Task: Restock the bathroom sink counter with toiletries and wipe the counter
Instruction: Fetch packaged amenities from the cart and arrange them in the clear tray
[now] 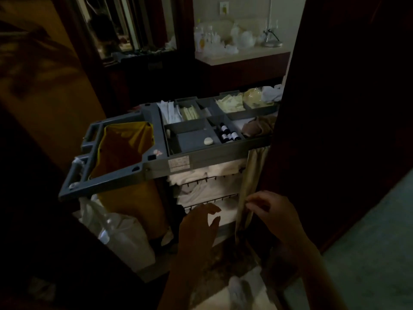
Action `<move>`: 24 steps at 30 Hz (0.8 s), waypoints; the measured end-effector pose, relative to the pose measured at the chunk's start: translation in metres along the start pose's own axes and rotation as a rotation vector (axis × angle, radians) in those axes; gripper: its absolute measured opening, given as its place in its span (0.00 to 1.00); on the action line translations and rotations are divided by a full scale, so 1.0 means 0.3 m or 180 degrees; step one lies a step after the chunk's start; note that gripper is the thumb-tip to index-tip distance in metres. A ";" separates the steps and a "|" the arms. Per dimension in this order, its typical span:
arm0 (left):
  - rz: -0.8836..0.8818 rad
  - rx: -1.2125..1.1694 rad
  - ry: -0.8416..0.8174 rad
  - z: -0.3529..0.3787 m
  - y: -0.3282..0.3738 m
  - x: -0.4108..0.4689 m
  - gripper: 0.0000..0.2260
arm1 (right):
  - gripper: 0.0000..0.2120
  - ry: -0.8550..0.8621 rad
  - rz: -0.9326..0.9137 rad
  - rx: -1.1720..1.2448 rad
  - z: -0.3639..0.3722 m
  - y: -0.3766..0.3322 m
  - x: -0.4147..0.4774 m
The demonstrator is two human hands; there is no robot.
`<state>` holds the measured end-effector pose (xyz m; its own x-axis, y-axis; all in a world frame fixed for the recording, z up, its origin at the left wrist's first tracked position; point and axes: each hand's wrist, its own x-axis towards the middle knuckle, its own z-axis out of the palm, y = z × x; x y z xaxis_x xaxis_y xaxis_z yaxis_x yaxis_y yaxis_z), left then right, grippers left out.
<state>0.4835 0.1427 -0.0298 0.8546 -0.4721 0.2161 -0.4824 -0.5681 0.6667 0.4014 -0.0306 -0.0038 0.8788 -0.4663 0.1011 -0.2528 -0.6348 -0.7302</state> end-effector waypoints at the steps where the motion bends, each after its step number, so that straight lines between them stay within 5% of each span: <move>1: 0.0075 0.0096 0.0027 0.021 -0.008 0.052 0.08 | 0.05 -0.0007 0.0050 0.0077 0.002 0.010 0.053; 4: -0.0002 0.0273 -0.0212 0.054 -0.004 0.232 0.09 | 0.07 0.0048 0.0018 0.0099 0.003 0.038 0.247; 12: 0.0044 0.0422 0.0151 0.132 0.076 0.730 0.08 | 0.08 0.0070 -0.0282 0.0359 -0.087 0.124 0.772; 24: -0.0372 0.0369 -0.0152 0.249 0.007 1.097 0.09 | 0.07 0.0015 -0.0222 0.0083 -0.022 0.243 1.189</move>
<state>0.7495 -0.0641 -0.0105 0.8974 -0.4284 0.1059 -0.4017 -0.6937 0.5978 0.6937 -0.2471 -0.0167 0.8920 -0.4244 0.1554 -0.1805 -0.6496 -0.7385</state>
